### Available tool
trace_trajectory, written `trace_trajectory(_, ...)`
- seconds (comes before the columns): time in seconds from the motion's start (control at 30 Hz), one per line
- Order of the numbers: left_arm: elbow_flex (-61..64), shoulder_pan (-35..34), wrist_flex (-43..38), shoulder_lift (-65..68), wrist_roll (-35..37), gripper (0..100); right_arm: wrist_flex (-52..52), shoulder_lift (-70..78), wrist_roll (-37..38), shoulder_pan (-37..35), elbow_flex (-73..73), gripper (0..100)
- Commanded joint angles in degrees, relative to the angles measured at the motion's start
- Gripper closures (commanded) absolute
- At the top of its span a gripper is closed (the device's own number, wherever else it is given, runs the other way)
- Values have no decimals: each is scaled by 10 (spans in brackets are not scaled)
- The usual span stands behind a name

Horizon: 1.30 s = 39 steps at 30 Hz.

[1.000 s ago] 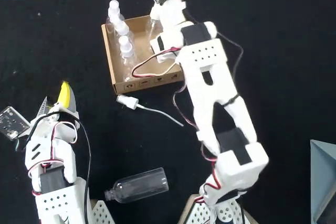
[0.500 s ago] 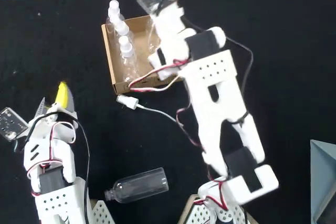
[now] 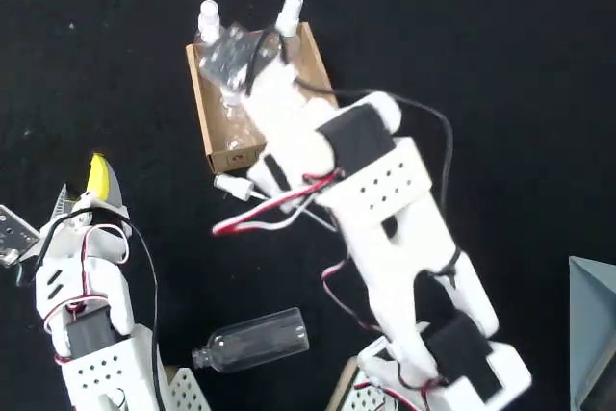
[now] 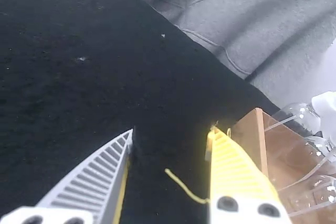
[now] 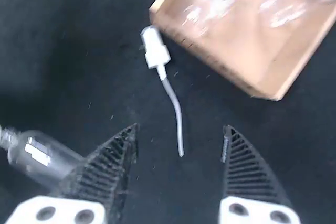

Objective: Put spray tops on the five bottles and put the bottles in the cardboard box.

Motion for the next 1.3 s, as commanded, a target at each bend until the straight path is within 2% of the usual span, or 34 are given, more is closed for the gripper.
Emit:
trace_trajectory(0.0,8,-5,-3,-9,-4,794,1,-69,19,-36,49,789)
trace_trajectory(0.2,8,-6,-3,-9,-4,794,-45,-160,19,-69,164,789)
trace_trajectory(0.43,14,-59,-38,-9,-1,795,-121,-240,19,-120,307,789)
trace_trajectory(0.97,14,-66,-40,-9,-2,795,-202,-258,21,-253,473,789)
trace_trajectory(1.27,14,-67,-40,-9,-1,795,-203,-258,122,-312,531,789)
